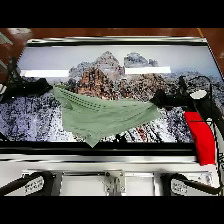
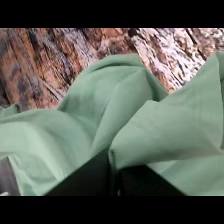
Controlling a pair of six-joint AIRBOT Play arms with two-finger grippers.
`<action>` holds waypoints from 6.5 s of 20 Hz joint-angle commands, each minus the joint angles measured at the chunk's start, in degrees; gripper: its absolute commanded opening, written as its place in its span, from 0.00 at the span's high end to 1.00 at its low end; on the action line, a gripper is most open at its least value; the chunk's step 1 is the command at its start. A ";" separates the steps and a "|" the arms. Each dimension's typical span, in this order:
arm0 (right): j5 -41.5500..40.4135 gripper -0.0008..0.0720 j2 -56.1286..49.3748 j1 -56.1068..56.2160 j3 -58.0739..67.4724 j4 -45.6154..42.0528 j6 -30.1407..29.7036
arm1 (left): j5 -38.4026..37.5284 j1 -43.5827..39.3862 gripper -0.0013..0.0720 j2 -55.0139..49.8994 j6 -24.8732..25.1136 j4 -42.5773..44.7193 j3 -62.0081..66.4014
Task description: Fold the shirts.
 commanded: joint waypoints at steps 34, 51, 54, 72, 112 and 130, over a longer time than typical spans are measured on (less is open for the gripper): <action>16.13 0.05 -0.48 -20.68 -1.25 -13.27 -0.96 | -1.88 1.75 0.93 1.33 7.45 -19.74 -28.39; -8.96 0.22 -5.03 -6.73 -9.94 -4.17 1.01 | -2.10 1.75 0.93 17.31 7.39 -21.55 -28.20; -7.63 0.22 -6.47 -6.75 -9.94 -4.61 1.29 | -2.03 1.77 0.93 18.10 7.41 -22.27 -28.06; 7.74 0.88 19.93 -9.75 10.40 -0.48 -16.09 | -1.51 2.95 0.93 29.27 18.95 -22.18 2.80; -7.67 0.88 -3.58 4.98 26.93 -31.56 6.40 | 10.80 2.47 0.93 9.55 9.49 -5.51 -1.40; -14.53 0.88 -21.11 6.34 26.91 -32.83 9.18 | 18.53 -2.60 0.93 -15.13 16.41 -2.73 -1.14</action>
